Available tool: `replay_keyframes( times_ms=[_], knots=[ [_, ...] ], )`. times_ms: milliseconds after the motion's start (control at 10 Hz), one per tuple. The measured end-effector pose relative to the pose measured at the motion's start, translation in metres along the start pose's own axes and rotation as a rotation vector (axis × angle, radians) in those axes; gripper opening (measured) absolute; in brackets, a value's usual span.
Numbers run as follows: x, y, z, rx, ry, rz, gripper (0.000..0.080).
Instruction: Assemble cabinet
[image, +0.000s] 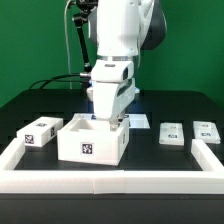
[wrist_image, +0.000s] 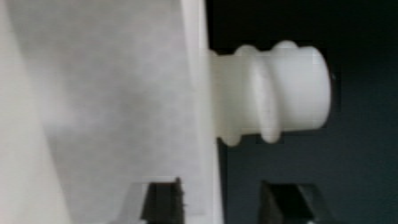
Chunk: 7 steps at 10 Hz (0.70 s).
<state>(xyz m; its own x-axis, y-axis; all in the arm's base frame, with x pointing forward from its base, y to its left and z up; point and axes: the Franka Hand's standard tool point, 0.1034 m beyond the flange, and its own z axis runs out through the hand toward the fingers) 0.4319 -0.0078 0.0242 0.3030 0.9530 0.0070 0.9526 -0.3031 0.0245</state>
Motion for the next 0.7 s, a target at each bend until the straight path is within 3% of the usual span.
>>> replay_keyframes(
  times_ms=[100,200,700],
  knots=[
    [0.0000,0.0000,0.0000,0.000,0.000,0.000,0.0084],
    [0.0000,-0.0001,0.0000,0.000,0.000,-0.001,0.0034],
    [0.0001,-0.0001,0.0000,0.000,0.000,-0.001,0.0034]
  ],
)
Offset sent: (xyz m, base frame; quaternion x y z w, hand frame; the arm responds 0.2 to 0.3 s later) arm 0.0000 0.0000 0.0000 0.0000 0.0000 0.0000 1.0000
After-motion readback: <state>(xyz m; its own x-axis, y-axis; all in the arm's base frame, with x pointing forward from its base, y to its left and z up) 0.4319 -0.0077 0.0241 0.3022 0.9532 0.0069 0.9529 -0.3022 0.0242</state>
